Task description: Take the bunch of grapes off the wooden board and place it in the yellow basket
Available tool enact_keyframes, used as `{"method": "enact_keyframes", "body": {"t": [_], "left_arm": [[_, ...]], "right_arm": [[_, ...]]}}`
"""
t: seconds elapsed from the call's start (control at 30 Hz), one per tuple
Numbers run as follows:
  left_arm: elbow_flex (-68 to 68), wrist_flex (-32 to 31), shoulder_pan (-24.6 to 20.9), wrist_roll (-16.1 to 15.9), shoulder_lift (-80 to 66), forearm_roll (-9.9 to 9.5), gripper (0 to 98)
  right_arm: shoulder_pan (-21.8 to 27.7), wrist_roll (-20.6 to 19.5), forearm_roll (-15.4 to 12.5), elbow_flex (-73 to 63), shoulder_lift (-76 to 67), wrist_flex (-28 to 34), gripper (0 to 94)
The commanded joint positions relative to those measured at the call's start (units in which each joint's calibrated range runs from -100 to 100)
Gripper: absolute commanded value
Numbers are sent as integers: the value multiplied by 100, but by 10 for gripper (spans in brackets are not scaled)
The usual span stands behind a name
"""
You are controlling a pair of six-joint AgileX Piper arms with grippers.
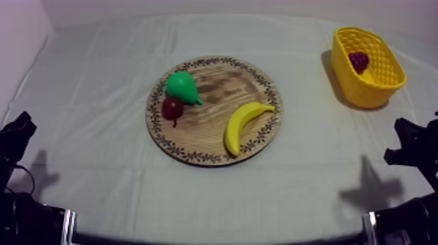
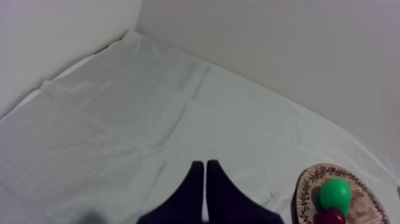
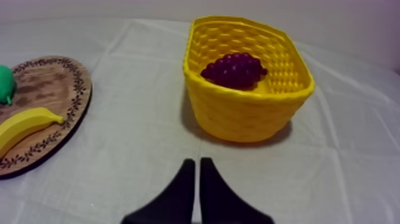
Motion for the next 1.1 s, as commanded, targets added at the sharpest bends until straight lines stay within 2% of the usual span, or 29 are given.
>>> {"method": "enact_keyframes", "body": {"t": [0.0,1.07], "left_arm": [[-2,2,2,-1,3,0,1],[-2,2,2,-1,3,0,1]], "right_arm": [[0,-21,0,2,-5,4,4],[24,-158,5,2,-5,162,4]]}}
